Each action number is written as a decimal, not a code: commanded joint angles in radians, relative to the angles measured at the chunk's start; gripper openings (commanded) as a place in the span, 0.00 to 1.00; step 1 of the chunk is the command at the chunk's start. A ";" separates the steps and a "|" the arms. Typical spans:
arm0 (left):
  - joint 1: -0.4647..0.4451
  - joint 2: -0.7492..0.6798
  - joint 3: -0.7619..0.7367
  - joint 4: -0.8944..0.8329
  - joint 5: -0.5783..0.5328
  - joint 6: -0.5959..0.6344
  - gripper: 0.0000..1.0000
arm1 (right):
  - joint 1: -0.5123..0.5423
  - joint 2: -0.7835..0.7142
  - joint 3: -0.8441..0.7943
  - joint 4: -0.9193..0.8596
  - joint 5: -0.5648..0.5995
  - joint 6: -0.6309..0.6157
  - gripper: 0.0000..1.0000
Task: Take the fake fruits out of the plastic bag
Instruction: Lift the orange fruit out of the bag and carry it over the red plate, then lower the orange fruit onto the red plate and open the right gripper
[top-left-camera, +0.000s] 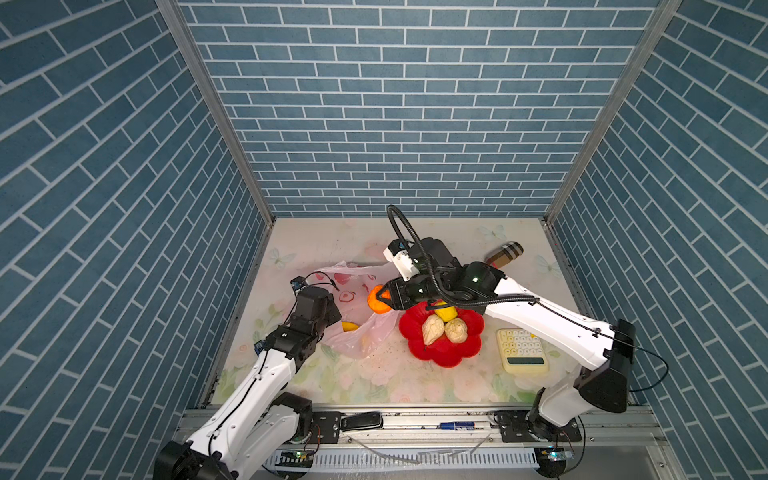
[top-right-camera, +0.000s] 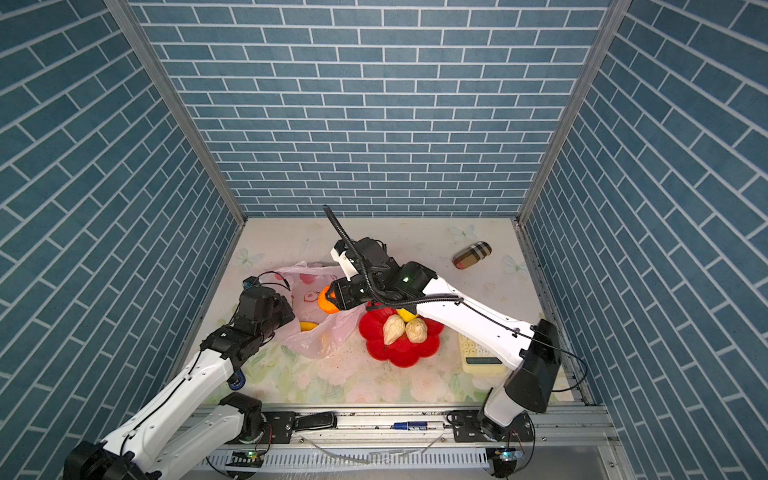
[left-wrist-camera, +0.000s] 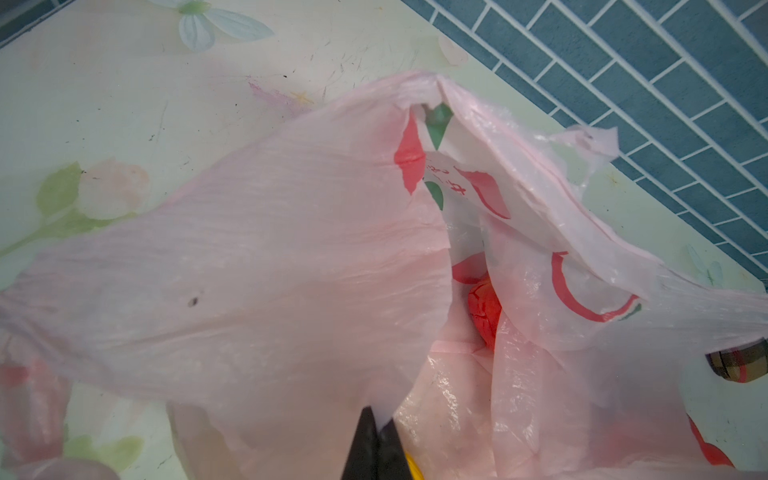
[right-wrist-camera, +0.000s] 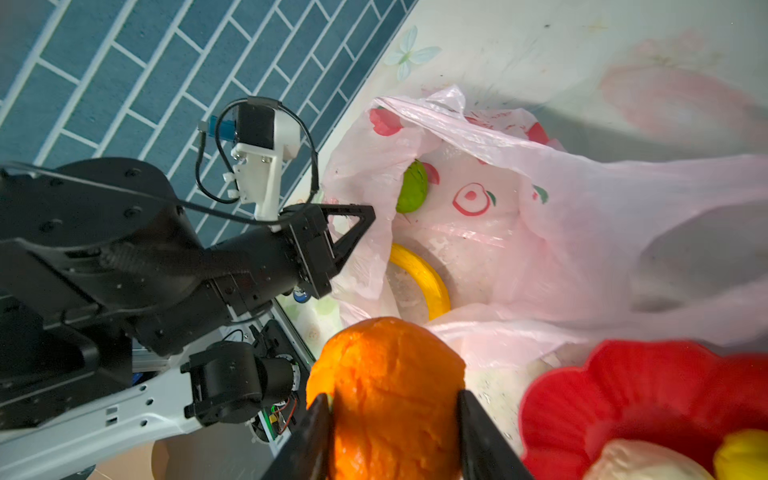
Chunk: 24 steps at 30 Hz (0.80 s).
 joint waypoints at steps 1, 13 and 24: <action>0.006 0.013 0.005 0.015 0.008 0.003 0.05 | -0.028 -0.072 -0.076 -0.127 0.083 -0.031 0.27; 0.005 0.043 0.013 0.028 0.010 0.001 0.05 | -0.248 -0.287 -0.383 -0.125 0.190 0.000 0.27; 0.005 0.017 0.004 0.006 0.000 0.002 0.05 | -0.377 -0.230 -0.474 -0.084 0.295 -0.037 0.27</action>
